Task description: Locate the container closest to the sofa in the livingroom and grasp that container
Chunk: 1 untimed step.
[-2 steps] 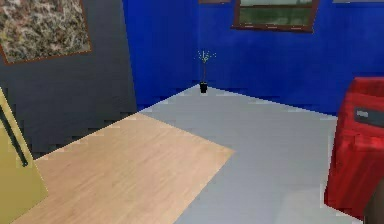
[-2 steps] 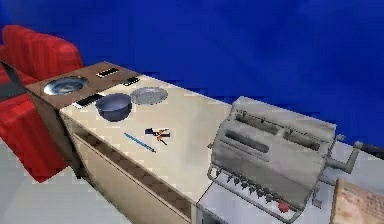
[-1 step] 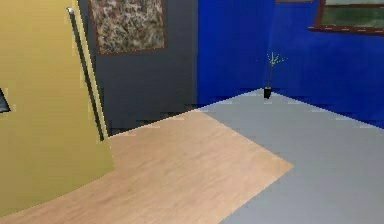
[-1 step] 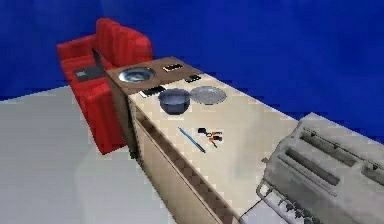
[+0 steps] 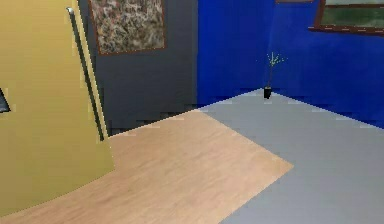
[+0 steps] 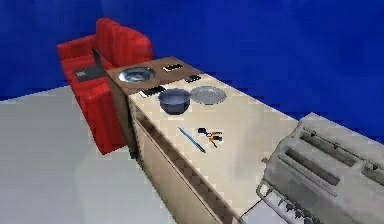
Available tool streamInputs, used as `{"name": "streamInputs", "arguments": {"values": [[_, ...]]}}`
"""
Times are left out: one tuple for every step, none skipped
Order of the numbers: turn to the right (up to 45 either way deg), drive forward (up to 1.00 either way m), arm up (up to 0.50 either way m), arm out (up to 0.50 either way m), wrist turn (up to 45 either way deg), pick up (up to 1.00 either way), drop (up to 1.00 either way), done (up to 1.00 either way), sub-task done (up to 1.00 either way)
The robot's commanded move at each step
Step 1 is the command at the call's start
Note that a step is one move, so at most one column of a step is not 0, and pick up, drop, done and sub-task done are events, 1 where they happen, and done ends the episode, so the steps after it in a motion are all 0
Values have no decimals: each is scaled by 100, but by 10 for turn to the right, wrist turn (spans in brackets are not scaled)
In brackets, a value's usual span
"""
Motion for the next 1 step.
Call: {"name": "streamInputs", "arguments": {"values": [[0, 0, 38, 0, 0, 0, 0, 0, 0]]}}
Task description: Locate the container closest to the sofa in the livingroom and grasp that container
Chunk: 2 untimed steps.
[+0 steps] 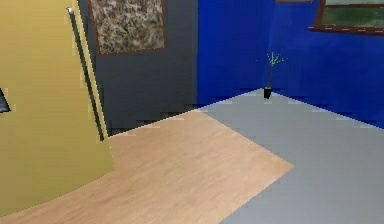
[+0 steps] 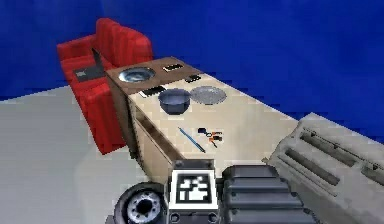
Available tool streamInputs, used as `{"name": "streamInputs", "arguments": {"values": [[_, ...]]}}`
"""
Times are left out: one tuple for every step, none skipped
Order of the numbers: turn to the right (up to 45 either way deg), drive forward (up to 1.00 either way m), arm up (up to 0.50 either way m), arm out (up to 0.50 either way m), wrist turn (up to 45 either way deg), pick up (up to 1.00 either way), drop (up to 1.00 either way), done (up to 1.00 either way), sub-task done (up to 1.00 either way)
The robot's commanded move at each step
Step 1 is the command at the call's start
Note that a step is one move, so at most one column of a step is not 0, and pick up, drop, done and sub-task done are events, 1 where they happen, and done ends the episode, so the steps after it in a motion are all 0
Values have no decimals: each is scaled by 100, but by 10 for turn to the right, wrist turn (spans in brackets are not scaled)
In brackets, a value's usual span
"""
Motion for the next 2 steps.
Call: {"name": "streamInputs", "arguments": {"values": [[0, 0, 0, 48, 0, 0, 0, 0, 0], [0, 0, 0, 0, 450, 0, 0, 0, 0]]}}
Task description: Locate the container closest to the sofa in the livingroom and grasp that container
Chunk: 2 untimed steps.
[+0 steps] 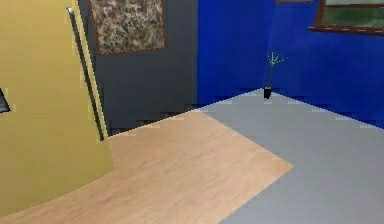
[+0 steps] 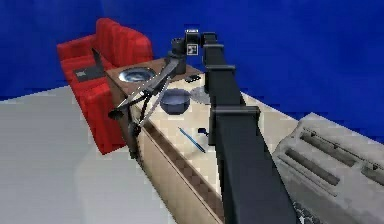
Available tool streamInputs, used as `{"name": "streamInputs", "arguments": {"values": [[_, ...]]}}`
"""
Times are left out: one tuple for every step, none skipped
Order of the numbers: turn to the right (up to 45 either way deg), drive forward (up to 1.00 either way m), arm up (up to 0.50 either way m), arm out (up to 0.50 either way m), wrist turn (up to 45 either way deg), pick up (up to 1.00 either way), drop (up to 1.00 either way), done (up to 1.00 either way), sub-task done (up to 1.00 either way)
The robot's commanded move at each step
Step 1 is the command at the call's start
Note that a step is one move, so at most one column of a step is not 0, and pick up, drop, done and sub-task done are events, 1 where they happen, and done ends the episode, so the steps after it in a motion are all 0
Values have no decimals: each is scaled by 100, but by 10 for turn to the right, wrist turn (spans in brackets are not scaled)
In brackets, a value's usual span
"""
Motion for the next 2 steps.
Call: {"name": "streamInputs", "arguments": {"values": [[0, 0, 0, 0, 450, 0, 0, 0, 0], [0, 0, 0, 0, 450, 0, 0, 0, 0]]}}
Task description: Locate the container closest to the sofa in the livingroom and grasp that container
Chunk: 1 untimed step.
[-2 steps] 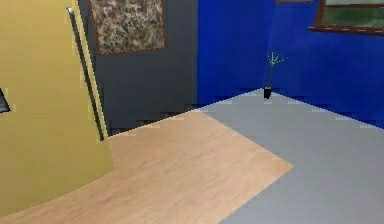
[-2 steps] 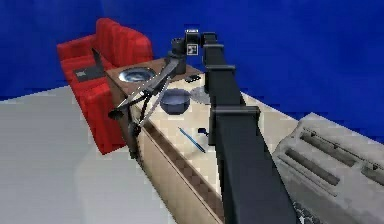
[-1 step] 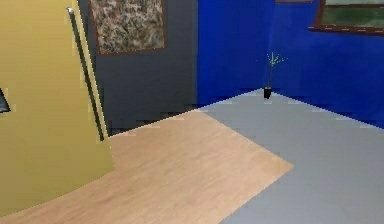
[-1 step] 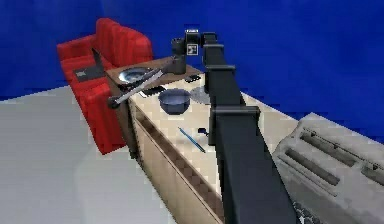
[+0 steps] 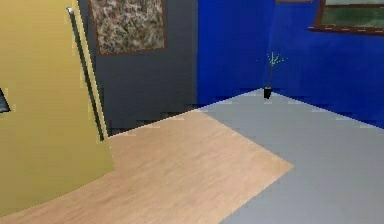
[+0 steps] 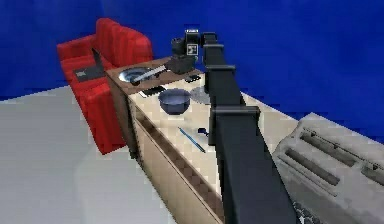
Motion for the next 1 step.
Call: {"name": "streamInputs", "arguments": {"values": [[0, 0, 0, 0, 360, 0, 0, 0, 0]]}}
